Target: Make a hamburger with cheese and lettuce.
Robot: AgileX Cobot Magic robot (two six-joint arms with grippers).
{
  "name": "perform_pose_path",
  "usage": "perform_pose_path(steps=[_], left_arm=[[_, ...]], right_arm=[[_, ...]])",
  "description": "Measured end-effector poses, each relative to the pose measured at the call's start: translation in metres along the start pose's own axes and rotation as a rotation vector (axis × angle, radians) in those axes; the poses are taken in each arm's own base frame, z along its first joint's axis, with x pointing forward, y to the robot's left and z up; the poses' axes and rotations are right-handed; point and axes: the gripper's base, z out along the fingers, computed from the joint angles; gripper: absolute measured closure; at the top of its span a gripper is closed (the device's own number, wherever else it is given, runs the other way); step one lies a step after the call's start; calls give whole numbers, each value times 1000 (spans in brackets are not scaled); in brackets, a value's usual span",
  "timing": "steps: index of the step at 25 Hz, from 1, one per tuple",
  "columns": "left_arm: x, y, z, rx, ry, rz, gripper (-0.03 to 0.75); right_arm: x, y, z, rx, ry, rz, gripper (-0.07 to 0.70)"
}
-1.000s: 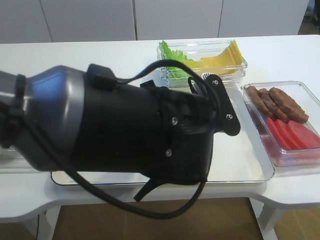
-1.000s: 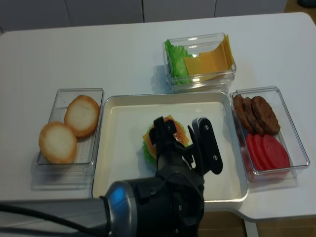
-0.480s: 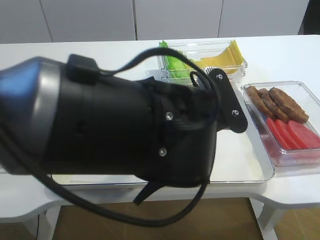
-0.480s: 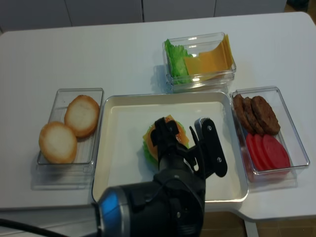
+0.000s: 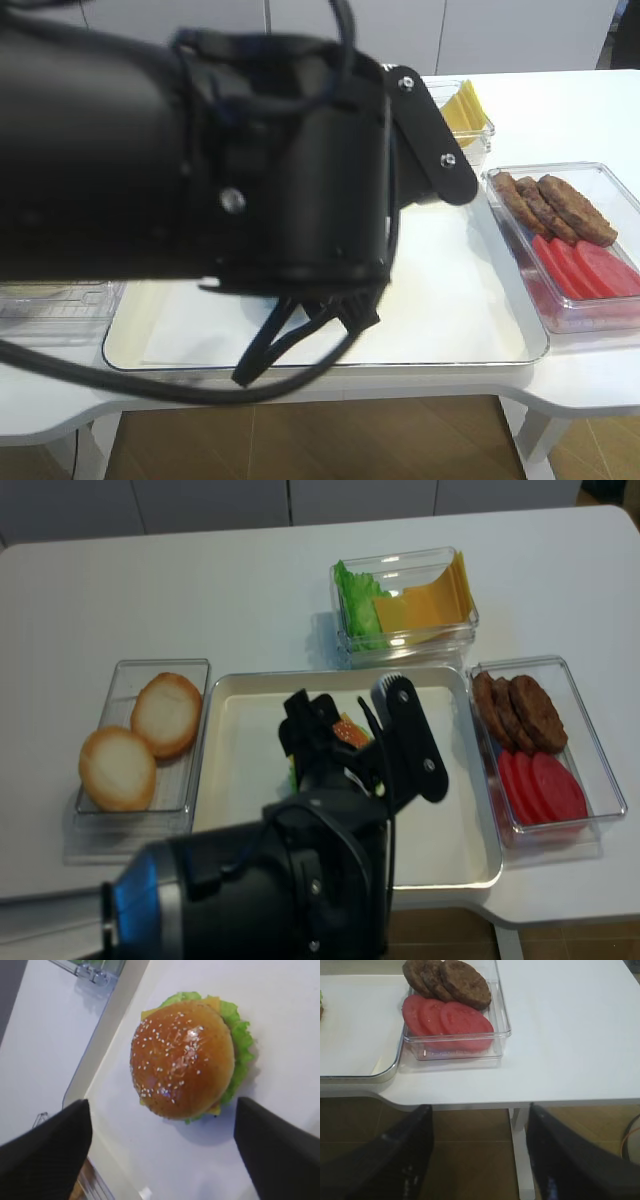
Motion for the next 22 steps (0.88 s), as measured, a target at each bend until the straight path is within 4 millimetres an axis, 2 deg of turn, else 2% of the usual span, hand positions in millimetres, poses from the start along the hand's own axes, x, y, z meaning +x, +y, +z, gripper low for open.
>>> perform_pose_path(steps=[4, 8, 14, 22], left_arm=[[7, 15, -1, 33, 47, -55, 41], [17, 40, 5, 53, 105, -124, 41], [41, 81, 17, 150, 228, -290, 41], [70, 122, 30, 234, 330, -509, 41]], right_arm=[[0, 0, 0, 0, 0, 0, 181], [0, 0, 0, 0, 0, 0, 181], [0, 0, 0, 0, 0, 0, 181], [0, 0, 0, 0, 0, 0, 181]])
